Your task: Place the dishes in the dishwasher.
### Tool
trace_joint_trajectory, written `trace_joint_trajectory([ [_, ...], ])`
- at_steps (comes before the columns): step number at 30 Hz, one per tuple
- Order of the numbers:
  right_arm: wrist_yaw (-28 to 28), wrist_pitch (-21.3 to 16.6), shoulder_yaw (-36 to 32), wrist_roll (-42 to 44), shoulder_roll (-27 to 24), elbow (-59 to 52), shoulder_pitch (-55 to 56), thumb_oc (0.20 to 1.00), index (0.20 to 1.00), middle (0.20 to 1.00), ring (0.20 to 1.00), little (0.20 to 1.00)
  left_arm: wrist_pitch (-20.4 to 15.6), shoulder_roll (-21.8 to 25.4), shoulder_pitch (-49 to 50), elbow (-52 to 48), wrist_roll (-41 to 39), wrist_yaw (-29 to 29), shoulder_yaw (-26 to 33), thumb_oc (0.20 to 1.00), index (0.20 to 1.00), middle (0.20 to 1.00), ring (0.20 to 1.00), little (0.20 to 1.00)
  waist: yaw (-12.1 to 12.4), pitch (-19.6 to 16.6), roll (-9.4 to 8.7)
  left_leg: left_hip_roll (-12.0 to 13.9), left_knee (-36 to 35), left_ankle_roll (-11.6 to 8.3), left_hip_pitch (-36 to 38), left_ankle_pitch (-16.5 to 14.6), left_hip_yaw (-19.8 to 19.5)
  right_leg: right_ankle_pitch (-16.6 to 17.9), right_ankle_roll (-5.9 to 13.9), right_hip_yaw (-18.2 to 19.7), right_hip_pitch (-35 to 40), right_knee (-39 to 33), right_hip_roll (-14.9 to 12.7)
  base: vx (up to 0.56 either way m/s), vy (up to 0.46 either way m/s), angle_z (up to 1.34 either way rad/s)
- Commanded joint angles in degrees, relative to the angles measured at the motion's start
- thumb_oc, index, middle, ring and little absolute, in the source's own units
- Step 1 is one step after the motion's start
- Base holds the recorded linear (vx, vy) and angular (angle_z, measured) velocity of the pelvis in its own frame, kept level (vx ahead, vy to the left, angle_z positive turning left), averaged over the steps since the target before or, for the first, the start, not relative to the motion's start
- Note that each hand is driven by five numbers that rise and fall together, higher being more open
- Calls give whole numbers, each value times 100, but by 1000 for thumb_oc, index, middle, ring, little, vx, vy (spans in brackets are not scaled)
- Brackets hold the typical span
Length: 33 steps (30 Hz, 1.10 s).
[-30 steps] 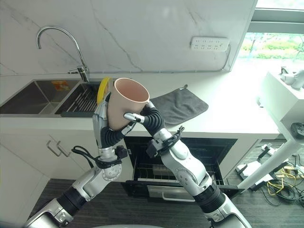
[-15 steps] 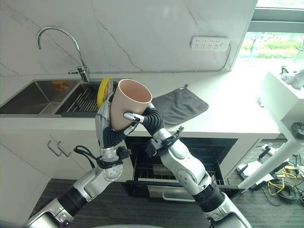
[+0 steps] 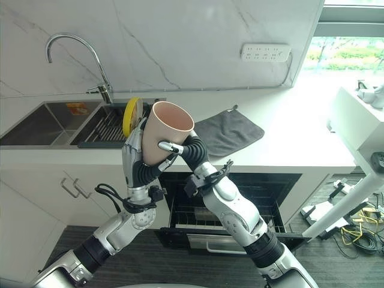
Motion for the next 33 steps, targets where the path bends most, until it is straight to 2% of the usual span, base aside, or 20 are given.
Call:
trace_joint_trajectory([
  [1,81,-227,-58,-37,412,-72,-1033,1000,1000,1000,1000,1000,-76,158,-865,133,468,-118,-518,200,200,200,200,200,91,101,-220,51,423,8,402,-976,-349,-52,-226,468,-329,237,-208,0,0,0],
  [3,122,-217,-41,-16,414,-73,-1066,1000,1000,1000,1000,1000,-92,166,-872,152,480,-104,-544,200,200,200,200,200,92,108,-209,51,433,12,397,-982,-344,-58,-228,464,-329,238,-211,0,0,0],
  [4,196,-253,-23,-61,425,-63,-1098,950,950,950,950,950,-112,169,-878,168,482,-111,-556,200,200,200,200,200,99,109,-203,49,434,12,393,-985,-347,-64,-228,459,-328,237,-213,0,0,0],
  [5,201,-268,-16,-65,423,-69,-1106,749,749,749,749,749,-114,173,-878,166,483,-117,-558,200,200,200,200,200,101,109,-199,48,435,11,393,-986,-347,-66,-228,457,-326,235,-213,0,0,0],
  [7,245,-321,12,-97,434,-75,-1122,200,200,200,200,200,-134,174,-885,201,473,-102,-599,200,200,200,200,200,103,114,-193,47,436,13,399,-991,-345,-68,-229,446,-321,237,-216,0,0,0],
  [12,326,-204,62,294,509,-106,-1158,200,200,200,200,200,-159,135,-901,212,562,-158,-657,200,200,200,200,200,115,109,-187,48,433,15,408,-993,-334,-77,-237,421,-309,239,-215,0,0,0],
  [17,419,-437,134,371,569,-138,-1203,200,200,200,200,200,-120,142,-946,268,577,-268,-766,200,200,200,200,200,133,87,-181,40,405,25,413,-980,-328,-68,-232,391,-295,215,-221,-1,-6,0],
  [25,276,-550,163,711,671,-184,-1242,200,200,200,200,200,-177,159,-947,416,541,-402,-822,200,200,200,200,200,161,85,-144,23,381,41,394,-966,-321,-70,-224,354,-306,219,-244,-8,-22,0],
  [26,199,-729,164,754,709,-139,-1227,200,200,200,200,200,-271,164,-908,494,465,-337,-830,1000,1000,1000,1000,1000,177,85,-136,16,372,41,391,-961,-321,-64,-219,337,-301,212,-251,-29,-63,2],
  [28,161,-783,158,752,708,-136,-1229,200,200,200,200,200,-300,161,-892,510,404,-351,-805,1000,1000,1000,1000,1000,184,87,-130,7,361,47,392,-961,-335,-63,-217,340,-302,209,-250,-19,-36,3],
  [30,-37,-1084,93,685,728,-88,-1209,200,200,200,200,200,-372,179,-804,595,434,-275,-716,1000,1000,1000,1000,1000,207,101,-111,-12,341,53,391,-954,-357,-57,-209,330,-311,213,-251,-38,-41,6],
  [33,-224,-1306,-25,641,695,-74,-1169,200,200,200,200,200,-366,224,-718,632,421,-174,-592,1000,1000,1000,1000,1000,203,99,-98,9,321,41,400,-936,-320,-62,-219,305,-308,214,-237,-23,-24,3],
])
